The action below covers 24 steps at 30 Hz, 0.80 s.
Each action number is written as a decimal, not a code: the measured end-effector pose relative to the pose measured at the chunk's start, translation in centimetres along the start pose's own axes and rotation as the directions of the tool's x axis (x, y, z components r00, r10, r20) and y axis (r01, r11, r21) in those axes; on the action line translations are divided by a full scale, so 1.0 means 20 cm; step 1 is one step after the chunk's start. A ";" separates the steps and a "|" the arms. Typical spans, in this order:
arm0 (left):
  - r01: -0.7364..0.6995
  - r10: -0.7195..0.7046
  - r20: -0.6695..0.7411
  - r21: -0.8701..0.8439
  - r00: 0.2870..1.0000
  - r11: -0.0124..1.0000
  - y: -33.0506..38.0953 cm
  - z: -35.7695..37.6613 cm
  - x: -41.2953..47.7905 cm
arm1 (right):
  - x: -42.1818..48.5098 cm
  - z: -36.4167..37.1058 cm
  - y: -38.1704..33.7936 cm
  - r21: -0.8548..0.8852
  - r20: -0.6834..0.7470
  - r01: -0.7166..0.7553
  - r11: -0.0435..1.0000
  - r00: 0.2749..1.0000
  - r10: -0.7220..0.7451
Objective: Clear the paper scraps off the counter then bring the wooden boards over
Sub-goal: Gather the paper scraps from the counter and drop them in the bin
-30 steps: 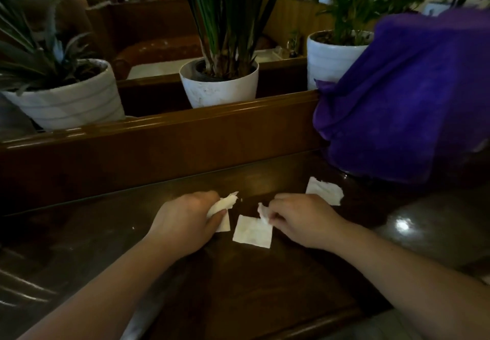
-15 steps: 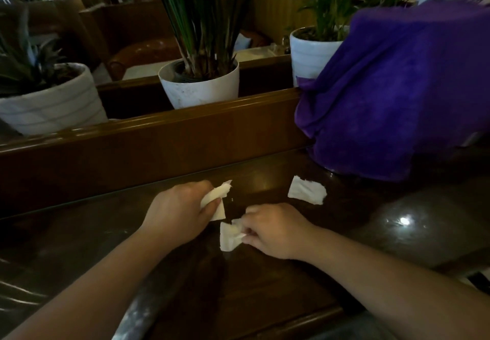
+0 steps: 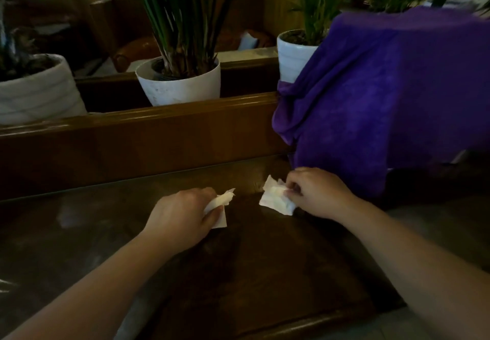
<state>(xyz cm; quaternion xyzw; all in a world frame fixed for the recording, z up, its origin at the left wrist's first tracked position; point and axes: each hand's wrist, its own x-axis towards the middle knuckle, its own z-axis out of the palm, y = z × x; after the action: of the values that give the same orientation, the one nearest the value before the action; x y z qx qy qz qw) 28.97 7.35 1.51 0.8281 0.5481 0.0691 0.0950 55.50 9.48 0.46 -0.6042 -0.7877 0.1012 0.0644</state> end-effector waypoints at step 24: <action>-0.334 0.327 -0.091 -0.082 0.941 0.939 0.17 -0.01 -0.37 | -0.77 0.16 -0.31 0.290 -0.181 -0.202 0.935 0.948 0.261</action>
<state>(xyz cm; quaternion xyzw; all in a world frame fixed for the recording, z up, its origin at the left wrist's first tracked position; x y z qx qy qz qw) 29.18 -0.70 2.53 0.8997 0.4003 0.1420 0.1009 53.01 -7.16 -0.80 -0.6865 -0.6777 0.1473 0.2185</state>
